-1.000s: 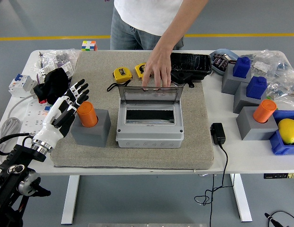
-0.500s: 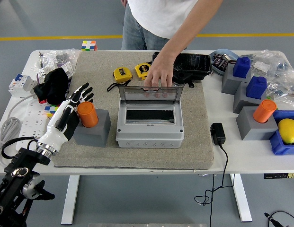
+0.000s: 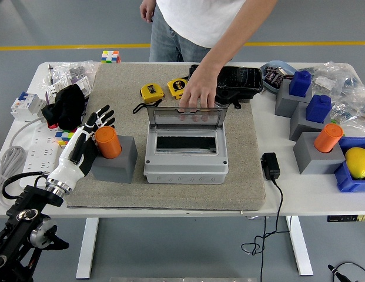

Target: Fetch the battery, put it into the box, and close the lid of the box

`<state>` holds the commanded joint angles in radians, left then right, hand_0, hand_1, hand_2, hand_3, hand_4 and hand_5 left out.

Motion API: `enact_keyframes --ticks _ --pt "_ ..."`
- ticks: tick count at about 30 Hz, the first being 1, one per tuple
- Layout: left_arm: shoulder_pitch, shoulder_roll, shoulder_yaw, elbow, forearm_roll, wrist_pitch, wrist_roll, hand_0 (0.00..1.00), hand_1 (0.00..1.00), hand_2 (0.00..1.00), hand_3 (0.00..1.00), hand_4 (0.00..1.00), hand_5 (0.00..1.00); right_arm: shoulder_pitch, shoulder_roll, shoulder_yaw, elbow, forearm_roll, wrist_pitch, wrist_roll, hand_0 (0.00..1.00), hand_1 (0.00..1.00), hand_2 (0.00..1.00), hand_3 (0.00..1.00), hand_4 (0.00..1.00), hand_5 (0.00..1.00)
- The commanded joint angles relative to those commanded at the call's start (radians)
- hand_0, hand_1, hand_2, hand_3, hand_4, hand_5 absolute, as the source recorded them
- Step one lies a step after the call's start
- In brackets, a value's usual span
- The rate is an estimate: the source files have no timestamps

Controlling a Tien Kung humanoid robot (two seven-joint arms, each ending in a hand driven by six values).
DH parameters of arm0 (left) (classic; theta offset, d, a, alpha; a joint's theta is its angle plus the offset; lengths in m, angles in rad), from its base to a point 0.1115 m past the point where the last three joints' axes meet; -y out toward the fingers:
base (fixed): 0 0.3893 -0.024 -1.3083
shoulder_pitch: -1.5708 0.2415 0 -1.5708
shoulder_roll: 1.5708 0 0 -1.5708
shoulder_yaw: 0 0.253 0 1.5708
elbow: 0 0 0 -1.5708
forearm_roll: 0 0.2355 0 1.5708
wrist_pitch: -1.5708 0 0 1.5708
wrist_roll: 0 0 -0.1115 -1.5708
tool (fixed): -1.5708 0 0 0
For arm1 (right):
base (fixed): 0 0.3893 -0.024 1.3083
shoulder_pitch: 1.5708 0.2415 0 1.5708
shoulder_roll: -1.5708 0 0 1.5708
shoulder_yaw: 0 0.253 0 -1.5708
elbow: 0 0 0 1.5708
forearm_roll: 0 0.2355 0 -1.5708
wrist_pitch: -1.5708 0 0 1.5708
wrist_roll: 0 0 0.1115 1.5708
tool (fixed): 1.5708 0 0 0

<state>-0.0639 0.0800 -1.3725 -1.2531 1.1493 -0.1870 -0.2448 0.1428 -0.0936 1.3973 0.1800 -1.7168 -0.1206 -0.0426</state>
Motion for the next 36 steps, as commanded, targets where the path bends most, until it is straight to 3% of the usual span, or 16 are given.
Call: enact_keyframes --ticks 7,8,19,20,31,32,36 --pt "-0.004 0.003 0.001 -0.009 0.020 0.043 -0.022 0.998 0.998 0.970 0.998 0.998 0.948 -0.001 -0.001 0.005 0.000 -0.007 0.001 -0.002 0.872 0.845 0.822 0.849 0.998 0.998" --pt "-0.005 0.004 0.003 -0.010 0.020 0.046 -0.024 0.918 0.885 0.800 0.872 0.998 0.911 0.000 -0.002 0.006 0.000 -0.007 0.001 -0.002 0.872 0.844 0.822 0.848 0.998 0.998" --pt "-0.008 0.005 0.014 -0.012 0.026 0.058 -0.026 0.893 0.846 0.767 0.821 0.998 0.903 0.001 -0.001 0.006 0.000 -0.005 0.001 0.000 0.872 0.844 0.822 0.848 0.998 0.998" --pt "-0.008 0.005 0.014 -0.012 0.025 0.059 -0.026 0.852 0.817 0.744 0.794 0.998 0.904 0.002 -0.002 0.007 0.000 -0.007 0.000 0.000 0.872 0.844 0.822 0.848 0.998 0.998" --pt "-0.008 0.000 0.018 -0.011 0.024 0.052 -0.024 0.819 0.808 0.739 0.790 0.998 0.903 0.002 -0.002 0.010 0.000 -0.008 -0.001 0.000 0.872 0.844 0.822 0.848 0.998 0.998" --pt "-0.008 -0.001 0.016 -0.010 0.023 0.049 -0.024 0.770 0.811 0.741 0.789 0.998 0.847 0.002 -0.001 0.009 0.000 -0.008 -0.001 0.001 0.873 0.845 0.822 0.848 0.998 0.998" --pt "-0.011 0.000 0.015 -0.011 0.038 0.039 -0.022 0.770 0.811 0.741 0.789 0.998 0.847 0.003 -0.002 0.012 0.000 -0.011 -0.001 0.000 0.873 0.845 0.822 0.848 0.998 0.998"
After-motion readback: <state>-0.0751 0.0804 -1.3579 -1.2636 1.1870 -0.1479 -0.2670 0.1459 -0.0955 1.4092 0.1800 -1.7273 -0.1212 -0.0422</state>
